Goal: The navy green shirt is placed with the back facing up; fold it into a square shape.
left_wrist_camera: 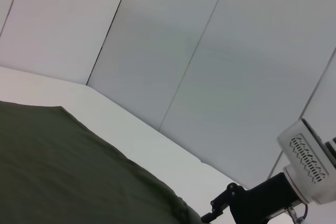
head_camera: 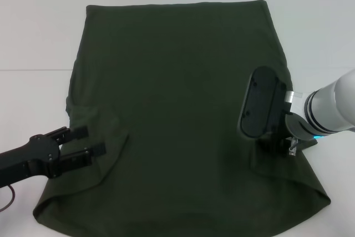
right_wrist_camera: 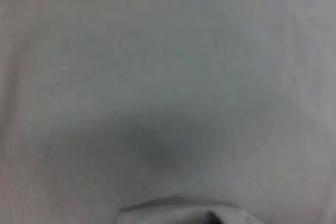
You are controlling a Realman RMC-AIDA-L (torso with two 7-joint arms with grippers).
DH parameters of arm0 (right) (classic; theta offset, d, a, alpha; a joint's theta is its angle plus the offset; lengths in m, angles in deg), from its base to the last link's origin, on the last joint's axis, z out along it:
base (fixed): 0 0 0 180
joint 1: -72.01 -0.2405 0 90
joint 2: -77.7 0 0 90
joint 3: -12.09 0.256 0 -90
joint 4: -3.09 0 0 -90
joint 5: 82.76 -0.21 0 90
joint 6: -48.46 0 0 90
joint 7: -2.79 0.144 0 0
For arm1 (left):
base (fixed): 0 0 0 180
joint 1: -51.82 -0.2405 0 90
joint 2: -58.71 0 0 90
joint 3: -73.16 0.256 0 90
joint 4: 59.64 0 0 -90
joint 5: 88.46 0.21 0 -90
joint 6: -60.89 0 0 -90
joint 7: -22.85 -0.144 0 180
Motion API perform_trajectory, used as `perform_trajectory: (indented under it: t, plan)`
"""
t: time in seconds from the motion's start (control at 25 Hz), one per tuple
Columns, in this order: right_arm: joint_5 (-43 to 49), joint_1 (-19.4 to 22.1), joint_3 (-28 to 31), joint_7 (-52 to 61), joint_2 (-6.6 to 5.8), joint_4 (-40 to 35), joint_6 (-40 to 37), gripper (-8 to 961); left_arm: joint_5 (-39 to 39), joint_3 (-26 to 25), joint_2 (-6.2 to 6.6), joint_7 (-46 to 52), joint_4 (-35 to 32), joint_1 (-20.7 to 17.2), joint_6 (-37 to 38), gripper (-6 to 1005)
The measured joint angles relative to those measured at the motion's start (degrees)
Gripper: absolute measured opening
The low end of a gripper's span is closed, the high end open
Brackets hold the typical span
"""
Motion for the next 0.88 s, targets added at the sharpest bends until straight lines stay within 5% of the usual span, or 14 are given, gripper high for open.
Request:
perform_trajectory:
  t: [0.28,0.4,0.6,0.88]
  plan:
    - [0.0,-0.14,-0.54,-1.02,0.02,-0.43,-0.93,484,0.0,0.0,0.12,0.02,0.0,0.0,-0.2,875]
    - [0.01,-0.37,-0.94,-1.24,-0.02,-0.51,-0.99,241,0.0,0.0,0.17,0.01,0.0,0.0,-0.23,875]
    - [0.08,-0.78,-1.75,-2.04,-0.1,-1.11,-1.37,35,0.0,-0.09,0.23,-0.03,0.0,0.0,-0.24,876]
    - [0.18,-2.08,-2.37,-4.56,-0.38,-2.7,-1.89,34,-0.14,-0.17,0.35,-0.04,0.0,0.0,-0.23,876]
